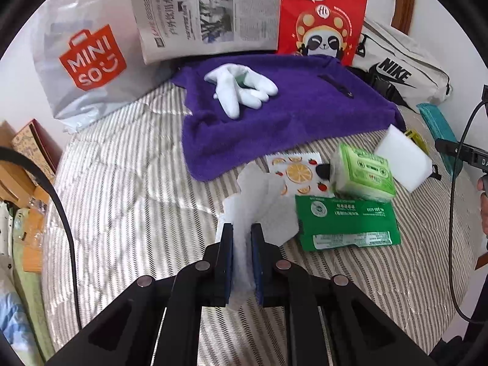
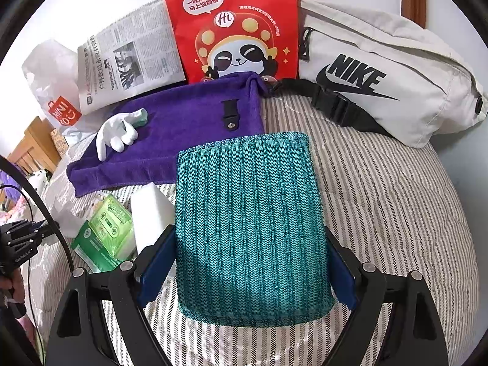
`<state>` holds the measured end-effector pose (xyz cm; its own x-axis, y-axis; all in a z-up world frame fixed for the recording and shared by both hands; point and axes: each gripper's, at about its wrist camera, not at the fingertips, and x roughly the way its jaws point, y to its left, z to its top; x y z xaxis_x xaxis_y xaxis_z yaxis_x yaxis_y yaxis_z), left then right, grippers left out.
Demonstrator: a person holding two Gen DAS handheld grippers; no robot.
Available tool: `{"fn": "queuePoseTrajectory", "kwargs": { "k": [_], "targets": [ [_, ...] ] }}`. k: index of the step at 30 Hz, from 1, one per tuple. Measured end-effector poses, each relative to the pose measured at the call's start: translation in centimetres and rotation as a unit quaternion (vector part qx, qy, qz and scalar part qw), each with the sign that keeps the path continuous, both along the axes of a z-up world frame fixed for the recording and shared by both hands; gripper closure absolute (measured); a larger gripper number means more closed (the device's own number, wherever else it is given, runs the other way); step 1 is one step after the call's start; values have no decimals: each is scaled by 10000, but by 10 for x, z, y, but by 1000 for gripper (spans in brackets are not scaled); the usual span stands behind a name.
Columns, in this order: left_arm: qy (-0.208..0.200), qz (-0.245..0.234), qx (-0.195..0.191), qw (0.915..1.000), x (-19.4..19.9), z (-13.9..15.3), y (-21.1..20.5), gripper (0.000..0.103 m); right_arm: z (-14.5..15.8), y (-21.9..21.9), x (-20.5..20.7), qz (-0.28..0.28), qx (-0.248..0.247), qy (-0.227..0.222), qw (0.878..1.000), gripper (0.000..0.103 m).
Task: Organize soft objects
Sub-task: 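Grasp the white wipe with the left tool while the right tool holds the teal cloth, then lay the white wipe and teal cloth on the purple towel with both tools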
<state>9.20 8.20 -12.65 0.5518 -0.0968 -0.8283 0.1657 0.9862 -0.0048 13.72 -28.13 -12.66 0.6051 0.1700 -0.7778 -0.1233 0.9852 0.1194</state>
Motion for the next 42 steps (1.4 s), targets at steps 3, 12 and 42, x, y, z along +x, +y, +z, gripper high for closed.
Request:
{"fn": "queuePoseTrajectory", "kwargs": {
  "k": [3,12,42],
  "targets": [
    [-75,122,-5,9999,1,8,6,92,3,-1,2,-1,-47,-22,10000,15],
    [-193,317,-351,9987,10,23,16,92,14,6,14,110,-109,-39,9999,15],
    [-450,-196,-902,9947,135,55,-11,92,22,71,169,653,-72,287,9974,15]
  ]
}}
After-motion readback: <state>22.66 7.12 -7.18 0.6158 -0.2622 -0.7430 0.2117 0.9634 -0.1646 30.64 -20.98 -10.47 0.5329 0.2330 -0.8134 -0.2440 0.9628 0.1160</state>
